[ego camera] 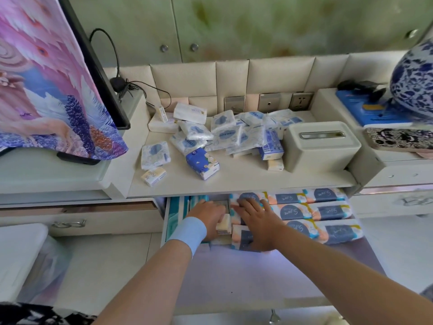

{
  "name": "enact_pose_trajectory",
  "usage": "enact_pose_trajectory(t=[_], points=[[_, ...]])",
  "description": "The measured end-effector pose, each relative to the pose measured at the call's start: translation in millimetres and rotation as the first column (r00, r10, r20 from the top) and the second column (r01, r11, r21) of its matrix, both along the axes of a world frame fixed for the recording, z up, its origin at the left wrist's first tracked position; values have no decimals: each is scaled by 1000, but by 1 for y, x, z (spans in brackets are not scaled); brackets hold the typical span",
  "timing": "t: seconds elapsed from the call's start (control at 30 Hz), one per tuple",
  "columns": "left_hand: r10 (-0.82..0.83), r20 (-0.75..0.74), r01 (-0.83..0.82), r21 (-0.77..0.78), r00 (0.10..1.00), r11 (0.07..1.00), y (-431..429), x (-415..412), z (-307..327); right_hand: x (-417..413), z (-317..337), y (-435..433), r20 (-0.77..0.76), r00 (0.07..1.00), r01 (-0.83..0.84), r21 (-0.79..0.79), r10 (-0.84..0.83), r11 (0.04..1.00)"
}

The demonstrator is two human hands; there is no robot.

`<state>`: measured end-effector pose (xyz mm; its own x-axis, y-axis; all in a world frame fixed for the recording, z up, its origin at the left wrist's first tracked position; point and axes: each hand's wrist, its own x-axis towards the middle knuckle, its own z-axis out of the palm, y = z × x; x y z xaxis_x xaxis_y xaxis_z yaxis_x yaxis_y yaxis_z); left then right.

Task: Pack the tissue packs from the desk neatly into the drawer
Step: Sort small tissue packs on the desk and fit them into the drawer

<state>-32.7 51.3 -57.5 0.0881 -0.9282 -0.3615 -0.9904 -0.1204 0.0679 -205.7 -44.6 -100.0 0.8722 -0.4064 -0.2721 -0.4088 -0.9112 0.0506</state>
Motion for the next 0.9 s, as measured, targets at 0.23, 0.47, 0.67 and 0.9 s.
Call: enact_pose_trajectory(t=[0.23, 0.47, 0.67, 0.9], points=[[-74, 198, 59, 80, 977, 995, -20, -6, -21, -9, -7, -6, 56, 998, 9, -2, -9, 1000], [-2, 284, 3, -1, 959, 1000, -33, -1, -47, -12, -18, -7, 102, 995, 3, -14, -1, 1000], [-20, 245, 3, 73, 969, 997, -44, -9, -31, -17, -12, -16, 141, 990, -35, 55, 27, 998], [175, 36, -174, -24, 984, 984, -59, -14, 33, -3, 24, -39, 636, 760, 156, 28, -138, 987]])
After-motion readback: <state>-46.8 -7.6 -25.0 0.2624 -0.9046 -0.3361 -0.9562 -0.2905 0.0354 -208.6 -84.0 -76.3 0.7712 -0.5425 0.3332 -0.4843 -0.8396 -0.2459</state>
